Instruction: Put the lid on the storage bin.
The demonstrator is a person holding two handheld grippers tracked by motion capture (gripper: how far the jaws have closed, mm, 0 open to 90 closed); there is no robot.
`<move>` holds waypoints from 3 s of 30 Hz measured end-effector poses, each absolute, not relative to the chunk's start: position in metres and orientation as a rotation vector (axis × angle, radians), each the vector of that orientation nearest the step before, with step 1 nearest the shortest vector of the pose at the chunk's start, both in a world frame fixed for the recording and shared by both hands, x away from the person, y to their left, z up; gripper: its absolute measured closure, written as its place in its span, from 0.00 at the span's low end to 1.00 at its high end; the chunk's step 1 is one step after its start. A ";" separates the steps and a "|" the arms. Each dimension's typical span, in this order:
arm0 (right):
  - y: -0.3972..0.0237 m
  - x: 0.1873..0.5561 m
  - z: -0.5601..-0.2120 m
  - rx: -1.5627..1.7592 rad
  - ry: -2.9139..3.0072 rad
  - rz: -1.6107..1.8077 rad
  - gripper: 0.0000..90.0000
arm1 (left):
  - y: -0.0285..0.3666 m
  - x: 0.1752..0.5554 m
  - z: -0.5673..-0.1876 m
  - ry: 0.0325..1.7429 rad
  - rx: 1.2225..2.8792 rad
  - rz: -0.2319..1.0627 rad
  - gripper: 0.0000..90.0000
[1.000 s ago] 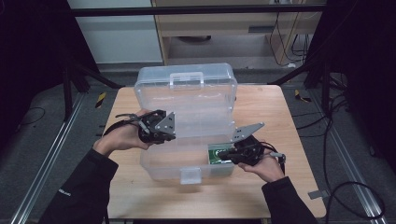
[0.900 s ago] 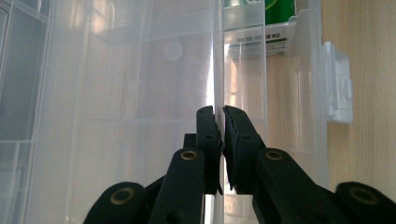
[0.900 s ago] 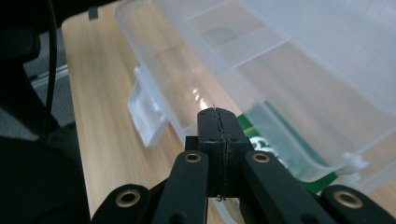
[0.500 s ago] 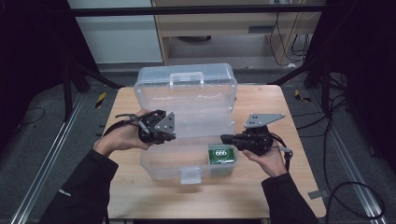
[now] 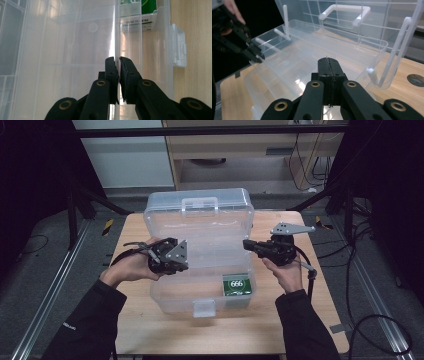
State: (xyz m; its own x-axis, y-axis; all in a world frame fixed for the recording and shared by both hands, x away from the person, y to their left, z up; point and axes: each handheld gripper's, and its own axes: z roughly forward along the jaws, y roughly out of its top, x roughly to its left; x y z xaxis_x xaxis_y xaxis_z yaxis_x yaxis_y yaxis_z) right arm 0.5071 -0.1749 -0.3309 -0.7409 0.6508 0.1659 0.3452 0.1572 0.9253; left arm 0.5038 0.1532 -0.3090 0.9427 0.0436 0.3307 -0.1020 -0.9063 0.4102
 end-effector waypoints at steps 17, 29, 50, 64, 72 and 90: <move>-0.182 0.533 -0.332 1.103 2.062 1.563 1.00 | 0.155 0.500 -0.312 -0.049 2.657 0.451 0.94; -0.184 0.533 -0.331 1.120 2.061 1.551 1.00 | 0.154 0.498 -0.315 -0.051 2.668 0.413 0.93; -0.186 0.528 -0.337 1.121 2.085 1.571 1.00 | 0.147 0.495 -0.322 -0.031 2.628 0.386 0.77; -0.189 0.526 -0.340 1.122 2.102 1.577 1.00 | 0.135 0.493 -0.332 0.027 2.459 0.275 0.60; -0.189 0.525 -0.339 1.122 2.113 1.571 1.00 | 0.128 0.489 -0.340 0.083 2.359 0.217 0.55; -0.190 0.522 -0.338 1.114 2.125 1.570 1.00 | 0.145 0.478 -0.349 0.318 2.052 0.224 0.51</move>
State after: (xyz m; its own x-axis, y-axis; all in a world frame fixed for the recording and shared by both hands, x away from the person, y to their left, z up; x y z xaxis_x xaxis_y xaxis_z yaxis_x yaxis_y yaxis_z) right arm 0.5221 -0.1897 -0.3382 -0.6666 0.7132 0.2167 0.4166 0.1154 0.9017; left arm 0.4782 0.1449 -0.3492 0.9481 0.3171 0.0255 0.1303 -0.4603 0.8782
